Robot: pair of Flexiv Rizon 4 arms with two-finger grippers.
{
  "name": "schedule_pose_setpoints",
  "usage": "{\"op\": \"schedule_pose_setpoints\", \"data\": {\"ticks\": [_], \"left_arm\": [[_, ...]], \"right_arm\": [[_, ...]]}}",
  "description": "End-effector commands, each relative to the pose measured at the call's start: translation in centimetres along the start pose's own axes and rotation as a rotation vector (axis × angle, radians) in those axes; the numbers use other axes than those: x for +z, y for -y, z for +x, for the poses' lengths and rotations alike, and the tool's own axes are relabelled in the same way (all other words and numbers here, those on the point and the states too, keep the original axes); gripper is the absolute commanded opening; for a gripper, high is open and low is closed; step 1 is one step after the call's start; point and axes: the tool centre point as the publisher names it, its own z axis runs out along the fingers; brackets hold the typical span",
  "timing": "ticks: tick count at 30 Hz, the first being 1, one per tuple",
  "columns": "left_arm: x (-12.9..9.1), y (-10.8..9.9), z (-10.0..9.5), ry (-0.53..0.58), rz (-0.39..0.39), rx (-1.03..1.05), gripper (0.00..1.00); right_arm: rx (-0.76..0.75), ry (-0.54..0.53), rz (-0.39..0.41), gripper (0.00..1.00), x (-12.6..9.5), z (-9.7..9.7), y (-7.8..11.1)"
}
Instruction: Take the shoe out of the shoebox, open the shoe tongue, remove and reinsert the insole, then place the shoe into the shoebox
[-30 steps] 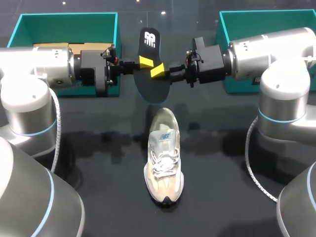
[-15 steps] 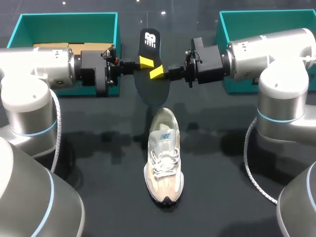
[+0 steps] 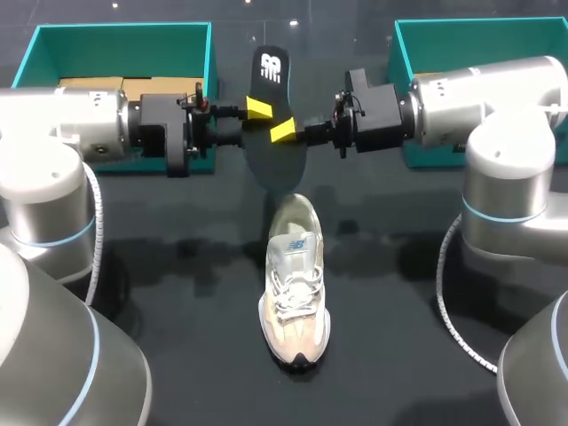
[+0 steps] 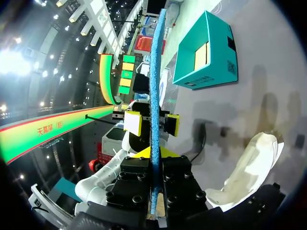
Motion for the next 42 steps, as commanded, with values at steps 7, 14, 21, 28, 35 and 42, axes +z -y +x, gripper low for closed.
{"op": "schedule_pose_setpoints", "data": {"ticks": [7,14,21,28,35,42], "left_arm": [[-6.5,2.1,-0.2,-0.134,-0.009,-0.174,1.0],[-9.2,3.0,-0.1,-0.419,0.029,-0.404,1.0],[-9.5,3.2,0.0,-0.495,0.027,-0.418,1.0],[-9.5,3.2,0.0,-0.495,0.027,-0.418,1.0],[-7.1,4.7,1.6,-0.584,-0.036,-0.706,1.0],[-6.4,8.4,3.1,-0.707,-0.188,-1.023,1.0]], "right_arm": [[-0.022,0.012,-0.011,0.0,-1.7,-0.7,0.1],[-0.069,0.032,-0.005,0.0,-2.3,-1.1,-0.4],[-0.089,0.045,-0.002,0.0,-2.4,-1.3,-0.7],[-0.089,0.045,-0.002,0.0,-2.4,-1.3,-0.7],[-0.144,0.099,-0.054,0.0,-3.9,-2.2,-0.6],[-0.279,0.1,-0.076,0.0,-6.0,-3.0,-0.7]]}}
